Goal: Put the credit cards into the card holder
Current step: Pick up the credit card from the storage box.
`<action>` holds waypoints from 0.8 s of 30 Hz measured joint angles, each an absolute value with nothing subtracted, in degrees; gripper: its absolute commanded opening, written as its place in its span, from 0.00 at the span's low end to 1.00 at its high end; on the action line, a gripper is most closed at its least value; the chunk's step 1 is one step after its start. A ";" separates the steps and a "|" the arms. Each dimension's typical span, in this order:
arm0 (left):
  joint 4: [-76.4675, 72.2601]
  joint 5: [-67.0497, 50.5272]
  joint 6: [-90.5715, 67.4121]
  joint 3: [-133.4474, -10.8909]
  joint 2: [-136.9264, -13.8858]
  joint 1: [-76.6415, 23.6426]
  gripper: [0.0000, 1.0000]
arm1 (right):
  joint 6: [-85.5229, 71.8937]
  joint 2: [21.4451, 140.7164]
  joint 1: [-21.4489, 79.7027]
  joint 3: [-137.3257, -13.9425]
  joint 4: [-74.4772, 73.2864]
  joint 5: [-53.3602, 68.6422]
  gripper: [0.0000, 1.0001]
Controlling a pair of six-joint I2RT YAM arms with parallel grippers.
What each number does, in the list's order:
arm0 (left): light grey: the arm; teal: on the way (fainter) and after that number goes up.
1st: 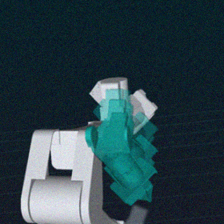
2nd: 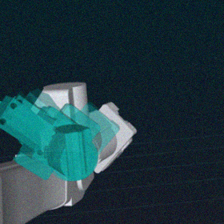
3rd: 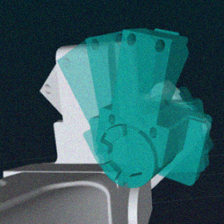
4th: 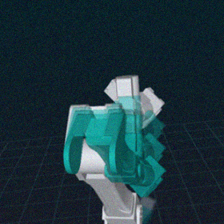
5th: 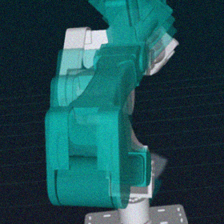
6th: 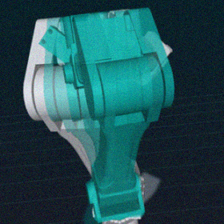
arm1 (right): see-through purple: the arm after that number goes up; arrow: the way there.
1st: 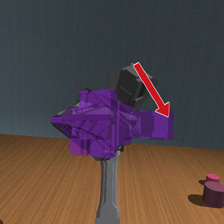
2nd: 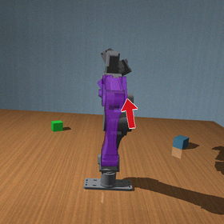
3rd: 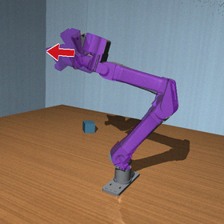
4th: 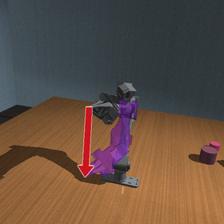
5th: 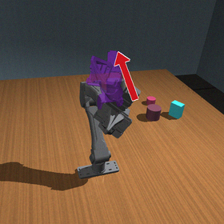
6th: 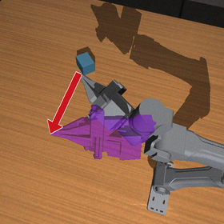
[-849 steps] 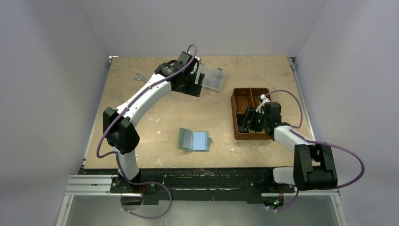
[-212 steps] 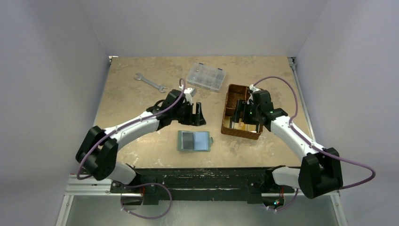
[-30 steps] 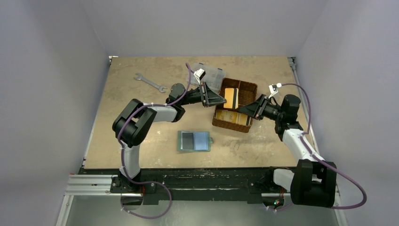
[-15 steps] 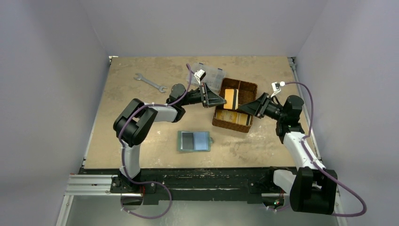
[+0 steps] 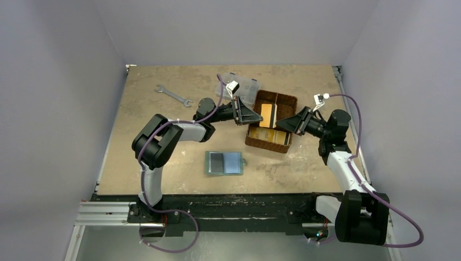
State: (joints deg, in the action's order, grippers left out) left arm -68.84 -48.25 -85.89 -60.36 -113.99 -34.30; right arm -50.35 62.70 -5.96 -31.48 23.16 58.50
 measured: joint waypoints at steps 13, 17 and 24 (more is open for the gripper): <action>-70.19 -48.27 -87.50 -60.38 -114.69 -34.59 0.00 | -50.15 63.16 -5.69 -31.48 23.24 58.72 0.28; -70.70 -48.27 -87.70 -60.40 -115.48 -34.63 0.00 | -50.83 64.03 -5.23 -31.46 24.64 59.42 0.30; -71.50 -48.14 -87.99 -60.42 -116.49 -34.81 0.00 | -54.59 64.99 -4.51 -30.52 30.20 60.10 0.29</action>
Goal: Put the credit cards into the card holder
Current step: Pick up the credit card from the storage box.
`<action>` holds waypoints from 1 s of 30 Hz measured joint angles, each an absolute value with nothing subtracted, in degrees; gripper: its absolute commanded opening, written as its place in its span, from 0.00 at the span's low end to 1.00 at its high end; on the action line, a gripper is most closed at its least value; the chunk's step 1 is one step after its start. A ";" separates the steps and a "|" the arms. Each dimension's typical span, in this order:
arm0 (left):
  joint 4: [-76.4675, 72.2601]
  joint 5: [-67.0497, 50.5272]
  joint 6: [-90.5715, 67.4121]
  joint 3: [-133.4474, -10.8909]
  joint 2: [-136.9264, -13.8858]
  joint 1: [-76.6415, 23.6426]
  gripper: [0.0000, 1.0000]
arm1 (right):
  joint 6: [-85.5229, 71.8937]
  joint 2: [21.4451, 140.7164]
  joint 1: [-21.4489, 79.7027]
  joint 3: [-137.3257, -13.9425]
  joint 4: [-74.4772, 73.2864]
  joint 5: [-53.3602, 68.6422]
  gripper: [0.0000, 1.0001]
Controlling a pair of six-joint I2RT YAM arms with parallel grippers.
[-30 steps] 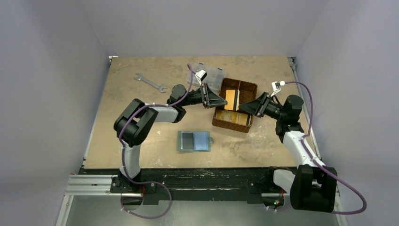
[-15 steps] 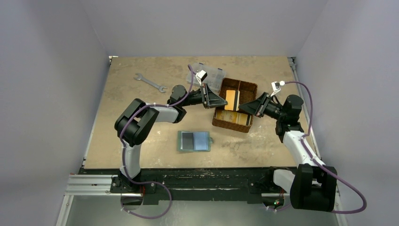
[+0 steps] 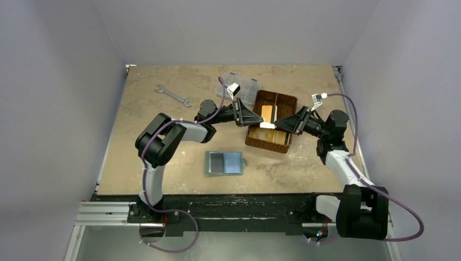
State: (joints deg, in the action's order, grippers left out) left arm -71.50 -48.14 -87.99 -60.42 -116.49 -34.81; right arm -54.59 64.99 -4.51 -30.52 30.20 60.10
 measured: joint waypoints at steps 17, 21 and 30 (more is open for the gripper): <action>-75.61 -48.90 -91.79 -60.86 -118.04 -35.11 0.00 | -59.81 65.17 -4.45 -26.04 38.04 60.60 0.31; -76.49 -49.32 -92.95 -60.84 -118.06 -34.76 0.00 | -60.10 65.17 -4.54 -25.63 38.61 60.58 0.30; -79.33 -49.52 -95.55 -60.12 -118.08 -34.24 0.00 | -60.23 65.17 -4.62 -25.45 38.83 60.62 0.19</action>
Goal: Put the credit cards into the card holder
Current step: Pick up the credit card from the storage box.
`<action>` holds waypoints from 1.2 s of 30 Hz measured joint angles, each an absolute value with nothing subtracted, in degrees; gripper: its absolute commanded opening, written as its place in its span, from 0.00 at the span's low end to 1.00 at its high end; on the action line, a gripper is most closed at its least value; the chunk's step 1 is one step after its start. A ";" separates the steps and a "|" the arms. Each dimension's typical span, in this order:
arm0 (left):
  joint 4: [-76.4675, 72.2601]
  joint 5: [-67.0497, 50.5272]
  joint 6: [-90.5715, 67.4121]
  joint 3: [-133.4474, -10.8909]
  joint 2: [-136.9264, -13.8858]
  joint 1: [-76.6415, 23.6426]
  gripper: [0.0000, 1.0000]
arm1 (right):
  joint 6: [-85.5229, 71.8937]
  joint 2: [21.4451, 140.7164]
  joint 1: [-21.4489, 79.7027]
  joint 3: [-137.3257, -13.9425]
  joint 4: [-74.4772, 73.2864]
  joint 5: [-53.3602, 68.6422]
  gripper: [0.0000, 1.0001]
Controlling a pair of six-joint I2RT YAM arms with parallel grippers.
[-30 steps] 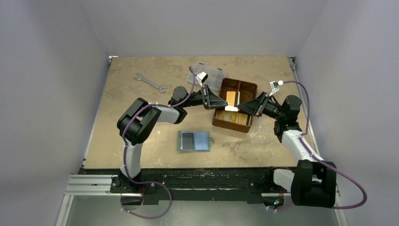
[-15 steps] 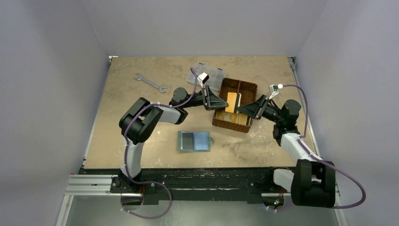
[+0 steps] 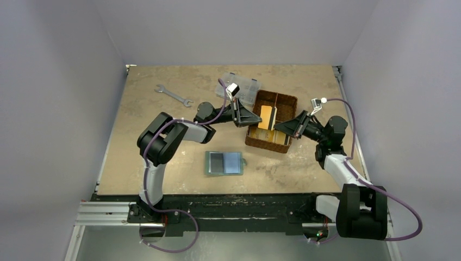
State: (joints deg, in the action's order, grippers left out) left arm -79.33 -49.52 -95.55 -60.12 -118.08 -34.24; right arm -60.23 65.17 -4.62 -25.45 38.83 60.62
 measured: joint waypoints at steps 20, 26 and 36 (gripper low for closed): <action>-81.03 -49.50 -99.66 -60.12 -119.72 -34.17 0.00 | -60.88 67.26 -4.62 -24.71 41.76 61.10 0.23; -81.38 -49.54 -101.19 -60.12 -120.22 -34.11 0.00 | -61.56 67.46 -4.80 -23.99 42.98 61.08 0.25; -81.80 -49.50 -102.87 -60.12 -120.25 -33.91 0.00 | -62.59 67.55 -4.93 -23.35 44.56 61.08 0.25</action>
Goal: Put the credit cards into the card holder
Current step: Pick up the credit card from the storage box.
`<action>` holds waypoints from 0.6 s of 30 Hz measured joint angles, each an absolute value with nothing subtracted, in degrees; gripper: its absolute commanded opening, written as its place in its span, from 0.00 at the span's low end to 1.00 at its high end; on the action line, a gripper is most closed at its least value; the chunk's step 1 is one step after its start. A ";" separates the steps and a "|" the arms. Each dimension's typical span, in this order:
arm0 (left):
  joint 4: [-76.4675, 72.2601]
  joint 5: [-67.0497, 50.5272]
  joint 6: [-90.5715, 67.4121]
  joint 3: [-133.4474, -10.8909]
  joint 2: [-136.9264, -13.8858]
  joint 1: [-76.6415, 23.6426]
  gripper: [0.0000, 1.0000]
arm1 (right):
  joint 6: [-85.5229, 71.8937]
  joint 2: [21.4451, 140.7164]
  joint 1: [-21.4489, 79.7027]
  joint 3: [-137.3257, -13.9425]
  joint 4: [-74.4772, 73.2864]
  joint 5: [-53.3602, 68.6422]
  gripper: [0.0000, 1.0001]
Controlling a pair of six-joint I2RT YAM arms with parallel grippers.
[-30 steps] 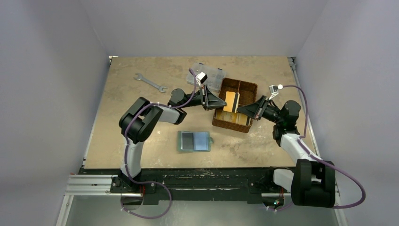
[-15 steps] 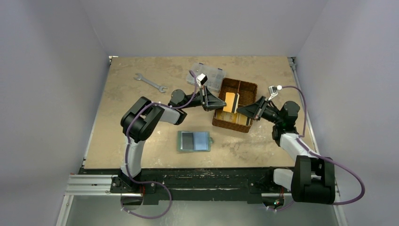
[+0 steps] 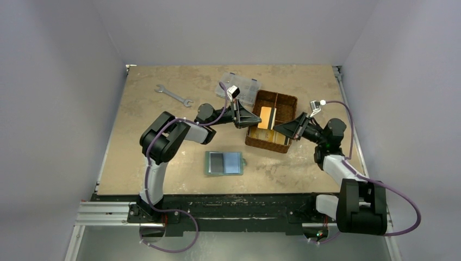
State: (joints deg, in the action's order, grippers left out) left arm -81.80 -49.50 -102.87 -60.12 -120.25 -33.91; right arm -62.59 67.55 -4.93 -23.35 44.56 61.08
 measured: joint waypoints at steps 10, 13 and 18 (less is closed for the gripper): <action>-81.84 -49.47 -102.94 -60.12 -120.25 -34.02 0.00 | -62.78 67.55 -4.95 -23.00 44.58 61.06 0.29; -82.15 -49.17 -102.94 -60.14 -120.62 -34.30 0.00 | -62.78 67.55 -4.95 -23.11 44.53 61.08 0.30; -82.28 -48.36 -102.89 -60.42 -122.04 -34.76 0.00 | -63.90 68.01 -4.99 -23.18 46.17 61.10 0.29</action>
